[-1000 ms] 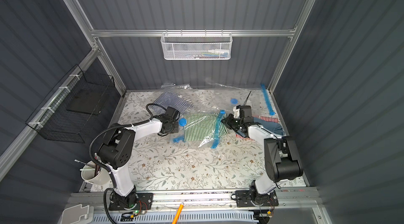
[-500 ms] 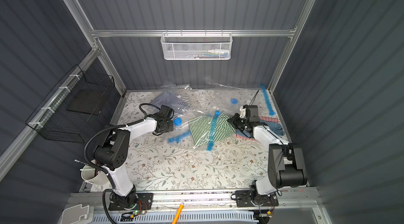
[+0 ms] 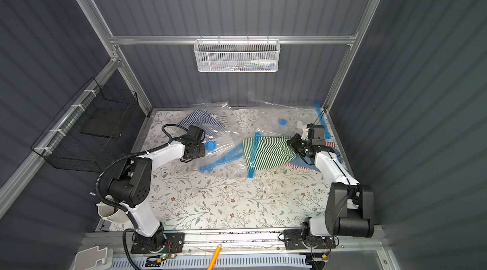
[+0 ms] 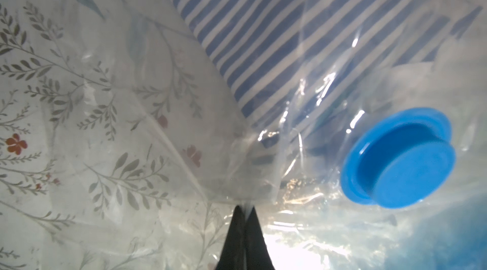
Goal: Take the tank top out of the vacuum bag
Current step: Take out the tank top from the vacuum bag.
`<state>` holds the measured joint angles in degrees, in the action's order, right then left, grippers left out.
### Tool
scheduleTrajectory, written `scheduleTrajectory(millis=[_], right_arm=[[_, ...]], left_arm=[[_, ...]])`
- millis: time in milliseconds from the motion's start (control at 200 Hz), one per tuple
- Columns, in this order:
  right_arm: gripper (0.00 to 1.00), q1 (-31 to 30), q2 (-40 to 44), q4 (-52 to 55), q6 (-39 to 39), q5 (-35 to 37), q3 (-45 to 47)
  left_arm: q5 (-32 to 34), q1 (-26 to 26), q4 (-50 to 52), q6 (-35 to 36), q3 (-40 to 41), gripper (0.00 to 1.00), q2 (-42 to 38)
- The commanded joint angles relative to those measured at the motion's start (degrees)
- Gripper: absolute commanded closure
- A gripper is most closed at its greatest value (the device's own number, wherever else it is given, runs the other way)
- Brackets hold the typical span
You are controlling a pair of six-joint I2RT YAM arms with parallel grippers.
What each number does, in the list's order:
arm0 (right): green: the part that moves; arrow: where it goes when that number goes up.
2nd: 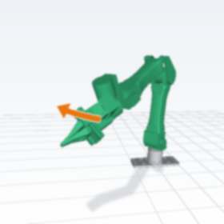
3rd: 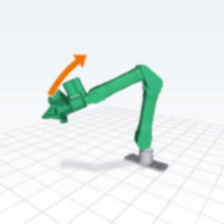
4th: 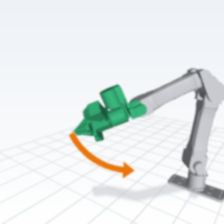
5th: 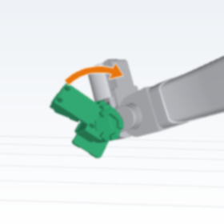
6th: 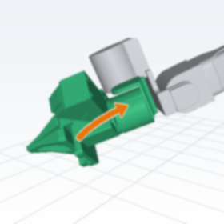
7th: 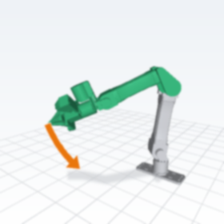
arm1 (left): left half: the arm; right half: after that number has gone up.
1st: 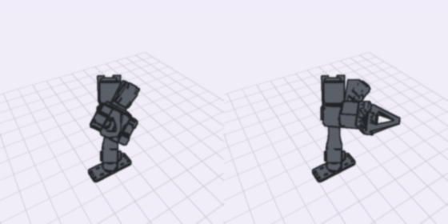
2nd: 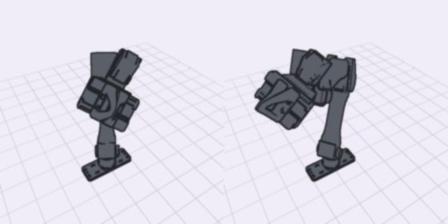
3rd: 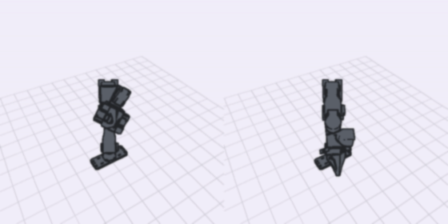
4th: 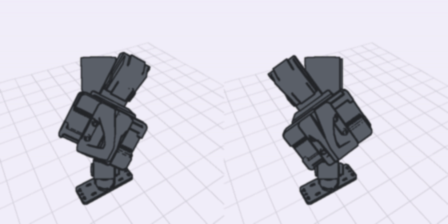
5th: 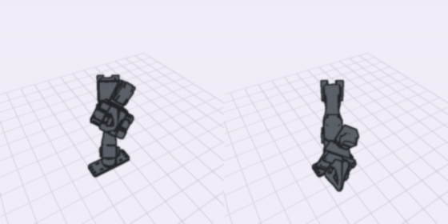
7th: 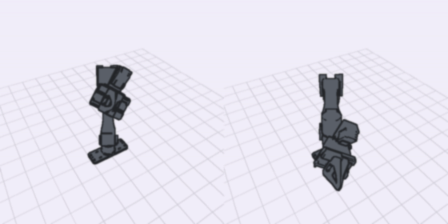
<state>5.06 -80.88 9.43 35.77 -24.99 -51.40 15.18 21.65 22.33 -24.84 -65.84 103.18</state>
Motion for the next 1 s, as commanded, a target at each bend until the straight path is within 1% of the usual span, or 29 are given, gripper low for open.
scheduleTrajectory(millis=[0, 135, 330, 560, 735, 996], right_arm=[[1.0, 2.6, 1.4, 2.0, -2.1, 1.9, -2.9], [1.0, 5.0, 2.7, 3.2, -2.5, 1.9, -4.4], [1.0, 7.0, 3.7, 5.7, -3.7, 2.7, -7.3], [1.0, 8.9, 5.3, 6.0, -4.2, 3.6, -8.0], [1.0, 11.0, 5.4, 6.3, -3.6, 3.2, -9.2], [1.0, 11.5, 3.0, 5.3, -2.4, 1.4, -11.8]], left_arm=[[0.7, -0.4, 1.3, 0.7, 1.1, 1.0, -1.9], [0.9, -0.4, 1.0, 1.2, 1.3, 1.0, -1.9], [0.5, -0.5, 0.6, 1.6, 1.3, 1.0, -1.2], [-0.6, -0.6, 0.1, 1.6, 1.2, 1.0, -0.6], [-0.9, -0.7, 0.0, 1.8, 1.1, 1.0, -0.5], [-1.9, -0.8, -0.3, 1.7, 1.1, 1.0, 0.5]])
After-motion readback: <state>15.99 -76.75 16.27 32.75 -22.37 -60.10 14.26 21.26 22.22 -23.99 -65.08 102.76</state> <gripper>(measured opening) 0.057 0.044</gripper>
